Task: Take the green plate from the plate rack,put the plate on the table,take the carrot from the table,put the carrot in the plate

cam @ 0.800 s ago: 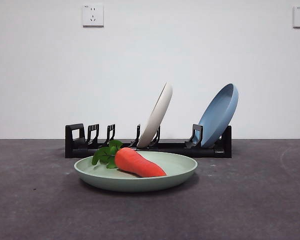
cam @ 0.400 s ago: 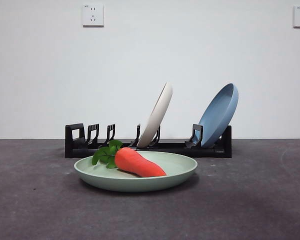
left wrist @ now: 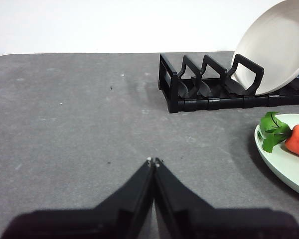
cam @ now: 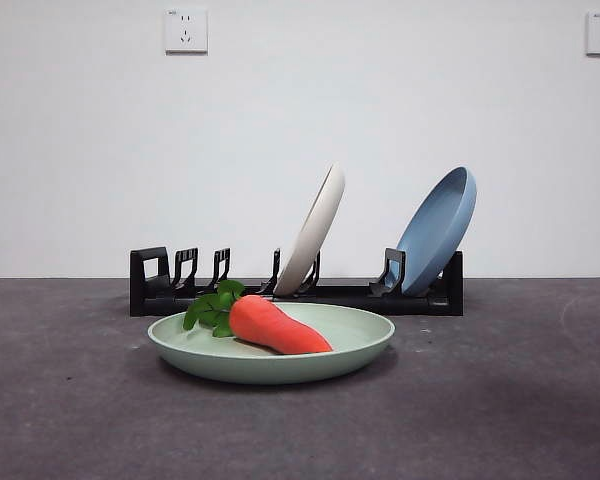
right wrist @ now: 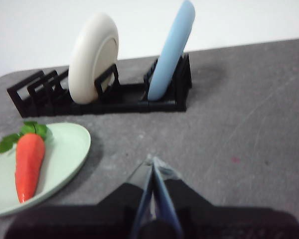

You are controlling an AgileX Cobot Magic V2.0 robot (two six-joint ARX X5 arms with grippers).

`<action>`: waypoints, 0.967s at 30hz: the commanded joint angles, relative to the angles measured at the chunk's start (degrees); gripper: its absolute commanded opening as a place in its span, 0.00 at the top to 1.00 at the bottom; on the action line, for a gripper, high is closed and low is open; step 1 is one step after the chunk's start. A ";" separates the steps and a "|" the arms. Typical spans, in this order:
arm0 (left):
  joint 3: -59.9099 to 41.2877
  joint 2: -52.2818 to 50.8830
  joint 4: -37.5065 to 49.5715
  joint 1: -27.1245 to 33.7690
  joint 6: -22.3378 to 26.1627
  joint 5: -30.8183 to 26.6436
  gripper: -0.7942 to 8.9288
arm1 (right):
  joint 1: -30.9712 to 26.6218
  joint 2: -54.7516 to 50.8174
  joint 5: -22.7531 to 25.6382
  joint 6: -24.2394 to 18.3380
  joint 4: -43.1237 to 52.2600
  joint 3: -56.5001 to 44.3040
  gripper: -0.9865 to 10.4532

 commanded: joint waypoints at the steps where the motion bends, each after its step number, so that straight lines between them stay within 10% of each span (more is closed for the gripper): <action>1: -0.72 -0.15 0.42 0.15 -0.33 0.07 0.92 | -0.07 -0.20 0.26 0.72 -1.05 -1.01 0.91; 29: -0.72 -0.15 0.22 0.15 -0.35 0.07 0.92 | -0.07 -0.17 0.24 2.64 -0.87 -0.98 0.91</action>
